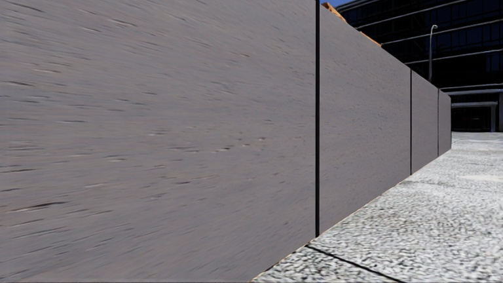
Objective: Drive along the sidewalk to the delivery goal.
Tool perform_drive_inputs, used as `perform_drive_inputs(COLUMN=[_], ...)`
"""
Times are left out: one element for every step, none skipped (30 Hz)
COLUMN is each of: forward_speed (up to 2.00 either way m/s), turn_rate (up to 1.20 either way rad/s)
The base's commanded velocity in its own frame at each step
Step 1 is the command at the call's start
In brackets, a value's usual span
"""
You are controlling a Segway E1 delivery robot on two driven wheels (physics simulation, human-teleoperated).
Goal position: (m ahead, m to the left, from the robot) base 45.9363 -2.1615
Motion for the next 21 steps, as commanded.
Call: perform_drive_inputs(forward_speed=[-0.94, -0.94, -0.94, -0.94, -0.94, -0.94, -0.94, -0.94, -0.94, -0.94, -0.94, -0.94, -0.94, -0.94, -0.94, -0.94, -0.94, -0.94, -0.94, -0.94, -0.94], turn_rate=[-0.39, -0.39, -0.4, -0.4, -0.4, -0.4, -0.4, -0.4, -0.4, -0.41, -0.42, -0.42, -0.42, -0.42, -0.42, -0.42, -0.42, -0.42, -0.42, -0.42, -0.43])
